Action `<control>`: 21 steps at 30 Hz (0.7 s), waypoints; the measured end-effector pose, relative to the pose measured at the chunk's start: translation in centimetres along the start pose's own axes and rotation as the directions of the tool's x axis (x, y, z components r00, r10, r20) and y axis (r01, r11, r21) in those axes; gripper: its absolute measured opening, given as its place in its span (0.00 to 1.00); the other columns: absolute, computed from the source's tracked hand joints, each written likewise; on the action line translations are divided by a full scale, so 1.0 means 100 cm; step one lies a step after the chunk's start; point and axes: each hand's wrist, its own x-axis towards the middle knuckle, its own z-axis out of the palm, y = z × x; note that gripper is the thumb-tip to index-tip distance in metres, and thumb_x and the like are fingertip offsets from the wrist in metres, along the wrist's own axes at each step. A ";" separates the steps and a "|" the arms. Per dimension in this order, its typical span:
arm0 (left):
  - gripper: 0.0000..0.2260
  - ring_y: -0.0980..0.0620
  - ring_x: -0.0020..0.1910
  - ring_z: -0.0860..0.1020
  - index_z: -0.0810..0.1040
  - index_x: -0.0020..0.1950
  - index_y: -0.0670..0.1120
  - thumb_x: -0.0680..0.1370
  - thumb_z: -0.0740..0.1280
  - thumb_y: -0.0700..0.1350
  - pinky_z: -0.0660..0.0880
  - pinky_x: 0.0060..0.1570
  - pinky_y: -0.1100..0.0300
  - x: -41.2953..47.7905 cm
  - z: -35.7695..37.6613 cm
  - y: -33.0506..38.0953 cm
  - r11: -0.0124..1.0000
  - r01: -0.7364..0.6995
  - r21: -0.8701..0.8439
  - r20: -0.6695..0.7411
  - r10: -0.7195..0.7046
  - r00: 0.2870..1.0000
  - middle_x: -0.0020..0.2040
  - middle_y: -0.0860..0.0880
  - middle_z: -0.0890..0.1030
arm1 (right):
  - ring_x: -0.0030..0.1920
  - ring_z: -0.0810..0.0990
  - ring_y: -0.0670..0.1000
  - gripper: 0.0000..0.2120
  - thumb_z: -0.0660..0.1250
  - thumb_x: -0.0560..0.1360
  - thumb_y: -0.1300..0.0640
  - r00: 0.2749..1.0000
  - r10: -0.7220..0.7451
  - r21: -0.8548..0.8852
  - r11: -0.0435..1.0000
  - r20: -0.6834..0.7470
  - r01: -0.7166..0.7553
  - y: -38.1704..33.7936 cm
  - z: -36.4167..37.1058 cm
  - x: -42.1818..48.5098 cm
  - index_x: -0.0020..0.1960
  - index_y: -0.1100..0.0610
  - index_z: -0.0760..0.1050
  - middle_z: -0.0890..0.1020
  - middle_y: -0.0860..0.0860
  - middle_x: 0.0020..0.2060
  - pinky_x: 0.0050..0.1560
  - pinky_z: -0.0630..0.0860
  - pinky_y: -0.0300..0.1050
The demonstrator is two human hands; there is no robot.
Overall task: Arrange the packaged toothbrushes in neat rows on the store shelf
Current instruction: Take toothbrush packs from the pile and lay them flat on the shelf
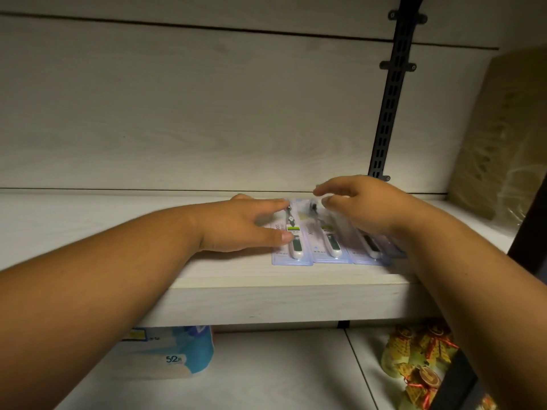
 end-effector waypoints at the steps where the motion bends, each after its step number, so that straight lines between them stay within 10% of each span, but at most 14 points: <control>1: 0.42 0.55 0.79 0.54 0.52 0.79 0.68 0.68 0.60 0.78 0.54 0.78 0.53 -0.004 -0.004 0.001 1.000 -0.006 -0.003 -0.024 0.006 1.000 0.81 0.57 0.55 | 0.64 0.76 0.45 0.15 0.63 0.82 0.47 0.999 -0.038 0.030 0.999 -0.019 0.039 -0.003 -0.002 0.000 0.68 0.42 0.77 0.78 0.39 0.66 0.63 0.71 0.43; 9: 0.45 0.63 0.74 0.59 0.53 0.81 0.61 0.67 0.66 0.70 0.57 0.70 0.65 -0.077 -0.050 -0.026 0.995 -0.015 -0.099 -0.240 -0.010 0.971 0.79 0.61 0.58 | 0.62 0.77 0.48 0.28 0.61 0.77 0.33 0.949 -0.305 0.025 0.951 -0.081 0.308 -0.084 0.002 -0.003 0.75 0.38 0.66 0.71 0.38 0.73 0.64 0.74 0.48; 14: 0.47 0.57 0.77 0.60 0.52 0.80 0.64 0.65 0.65 0.75 0.60 0.74 0.55 -0.177 -0.081 -0.070 0.988 0.070 -0.137 -0.361 -0.116 0.925 0.80 0.61 0.56 | 0.60 0.79 0.48 0.34 0.59 0.74 0.26 0.901 -0.430 0.037 0.901 -0.060 0.432 -0.175 0.036 -0.001 0.76 0.37 0.64 0.70 0.36 0.73 0.62 0.76 0.47; 21: 0.43 0.58 0.77 0.59 0.51 0.80 0.65 0.70 0.66 0.71 0.59 0.69 0.61 -0.386 -0.110 -0.154 0.947 0.303 -0.109 -0.487 -0.316 0.814 0.80 0.61 0.56 | 0.67 0.63 0.38 0.37 0.59 0.71 0.28 0.771 -0.636 0.195 0.759 0.019 0.621 -0.362 0.133 -0.021 0.78 0.37 0.60 0.65 0.38 0.77 0.62 0.65 0.39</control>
